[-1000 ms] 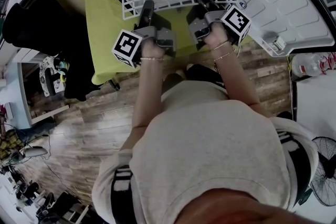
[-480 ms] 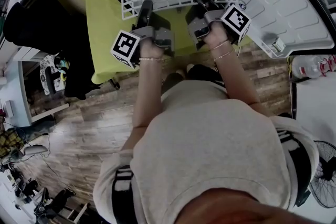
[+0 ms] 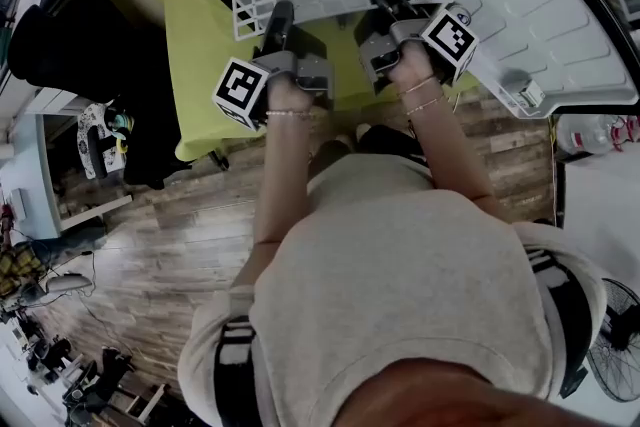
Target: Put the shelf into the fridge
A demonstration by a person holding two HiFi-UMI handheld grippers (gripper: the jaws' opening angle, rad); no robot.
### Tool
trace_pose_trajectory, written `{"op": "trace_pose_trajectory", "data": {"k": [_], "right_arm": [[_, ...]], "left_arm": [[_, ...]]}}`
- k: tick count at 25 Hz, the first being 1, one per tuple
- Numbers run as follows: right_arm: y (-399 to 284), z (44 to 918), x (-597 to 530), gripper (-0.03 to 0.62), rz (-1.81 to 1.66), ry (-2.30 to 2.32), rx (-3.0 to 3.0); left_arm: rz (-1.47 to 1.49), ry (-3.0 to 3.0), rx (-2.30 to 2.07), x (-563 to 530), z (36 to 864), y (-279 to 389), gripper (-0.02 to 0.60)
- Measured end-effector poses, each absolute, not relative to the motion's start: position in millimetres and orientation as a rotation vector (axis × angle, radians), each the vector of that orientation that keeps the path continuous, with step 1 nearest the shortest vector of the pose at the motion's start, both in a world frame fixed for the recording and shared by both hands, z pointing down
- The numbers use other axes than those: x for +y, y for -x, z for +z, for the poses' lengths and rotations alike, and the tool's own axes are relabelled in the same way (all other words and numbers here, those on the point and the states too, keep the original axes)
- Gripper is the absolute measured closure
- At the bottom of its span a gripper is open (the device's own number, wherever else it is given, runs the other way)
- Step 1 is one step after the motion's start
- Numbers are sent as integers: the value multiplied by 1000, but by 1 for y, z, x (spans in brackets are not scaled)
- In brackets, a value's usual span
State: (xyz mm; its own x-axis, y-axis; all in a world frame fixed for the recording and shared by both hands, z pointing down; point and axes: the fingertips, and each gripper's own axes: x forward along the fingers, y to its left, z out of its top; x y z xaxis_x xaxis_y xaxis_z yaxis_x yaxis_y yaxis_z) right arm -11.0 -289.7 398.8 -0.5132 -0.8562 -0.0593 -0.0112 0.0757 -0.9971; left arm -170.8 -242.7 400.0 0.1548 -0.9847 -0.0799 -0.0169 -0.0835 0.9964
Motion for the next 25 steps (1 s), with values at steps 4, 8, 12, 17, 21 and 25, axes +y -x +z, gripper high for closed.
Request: {"op": "trace_pose_trajectory", "data": {"k": [4,8,12,17,21,25], "right_arm": [[9,401,-298,569,-1532,880,1650],[10,401,-299,571,-1535,882,1659],[14,415,-303,571,-1553,880,1654],[11,410,-324,571,-1580,880,1658],[16,404,-333,571,-1589,878,1673],[20,406,-345,571,-1603,881,1677]], "left_arm": [[-1148,-1349,-1075,-250,400,168,546],[-1151,-1346,-1083,-250,401,170,549],[-1159,-1337,-1092,-255,415,174,551],[-1166,-1320,-1108,-275,411,170,554],[-1175,-1316,-1126,-284,405,175,554],[-1179,-1315,-1138,-296,406,179,554]]}}
